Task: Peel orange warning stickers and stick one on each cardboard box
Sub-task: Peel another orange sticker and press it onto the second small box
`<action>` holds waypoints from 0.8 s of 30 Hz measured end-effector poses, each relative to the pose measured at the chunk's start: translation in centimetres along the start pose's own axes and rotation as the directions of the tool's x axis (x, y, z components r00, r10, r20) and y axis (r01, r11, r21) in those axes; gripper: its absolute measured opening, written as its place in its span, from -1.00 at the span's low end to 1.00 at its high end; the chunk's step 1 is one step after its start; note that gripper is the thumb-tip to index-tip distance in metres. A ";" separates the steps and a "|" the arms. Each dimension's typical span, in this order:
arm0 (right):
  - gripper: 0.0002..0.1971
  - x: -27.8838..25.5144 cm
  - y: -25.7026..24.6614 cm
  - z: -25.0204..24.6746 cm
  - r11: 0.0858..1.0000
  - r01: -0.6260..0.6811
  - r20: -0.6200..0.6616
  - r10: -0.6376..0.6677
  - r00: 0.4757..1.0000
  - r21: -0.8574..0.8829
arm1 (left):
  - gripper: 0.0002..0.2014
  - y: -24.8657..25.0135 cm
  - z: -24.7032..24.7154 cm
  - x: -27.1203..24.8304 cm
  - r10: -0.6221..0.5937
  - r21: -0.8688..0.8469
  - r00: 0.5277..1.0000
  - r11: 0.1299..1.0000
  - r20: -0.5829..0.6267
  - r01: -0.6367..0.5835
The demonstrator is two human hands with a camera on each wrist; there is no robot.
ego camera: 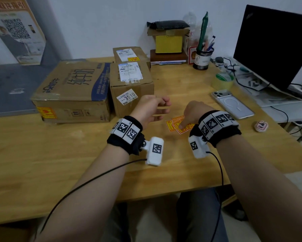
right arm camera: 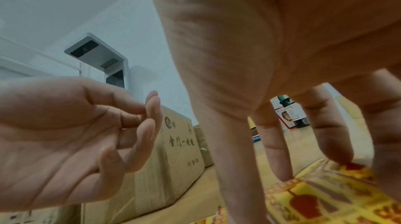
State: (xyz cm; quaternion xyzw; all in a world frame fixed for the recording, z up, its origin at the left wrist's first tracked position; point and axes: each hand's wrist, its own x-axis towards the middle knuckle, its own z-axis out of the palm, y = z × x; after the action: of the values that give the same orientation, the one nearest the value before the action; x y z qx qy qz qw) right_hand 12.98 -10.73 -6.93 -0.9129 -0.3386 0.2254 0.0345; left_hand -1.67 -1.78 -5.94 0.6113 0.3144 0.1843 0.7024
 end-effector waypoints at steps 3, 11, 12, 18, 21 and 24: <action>-0.47 -0.1 0.2 -0.2 1.000 0.006 -0.013 -0.006 1.000 -0.001 | -0.77 -0.2 0.1 0.2 -0.008 -0.007 1.000 1.000 0.000 0.008; -0.57 -0.7 0.3 -1.0 0.994 -0.031 -0.062 0.038 0.997 0.103 | -0.75 -0.4 0.2 0.4 -0.015 -0.013 1.000 1.000 0.007 0.015; -0.68 -0.8 0.3 -1.1 0.994 -0.034 -0.084 0.043 0.996 0.108 | -0.75 -0.4 0.2 0.4 -0.016 -0.015 1.000 1.000 0.008 0.016; -0.81 -1.3 0.2 -1.8 0.993 -0.018 -0.287 0.051 0.957 0.116 | -0.76 0.2 0.3 0.3 0.002 -0.023 1.000 1.000 0.011 -0.002; -0.90 -1.1 0.2 -3.0 0.979 0.062 -0.492 0.044 0.869 0.195 | -0.71 1.1 0.1 0.3 0.033 -0.025 0.999 0.999 -0.015 -0.033; -0.89 -1.5 -0.6 -4.5 0.898 0.281 -0.607 -0.020 0.794 0.338 | -0.68 2.4 -0.2 0.2 0.074 -0.029 0.996 0.997 -0.048 -0.076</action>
State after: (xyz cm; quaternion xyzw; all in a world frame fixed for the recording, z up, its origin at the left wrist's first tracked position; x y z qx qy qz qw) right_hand 13.50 -10.82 -2.21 -0.8780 -0.3291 -0.0065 0.3474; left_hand -1.40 -1.06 -3.62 0.6072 0.3048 0.2299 0.6968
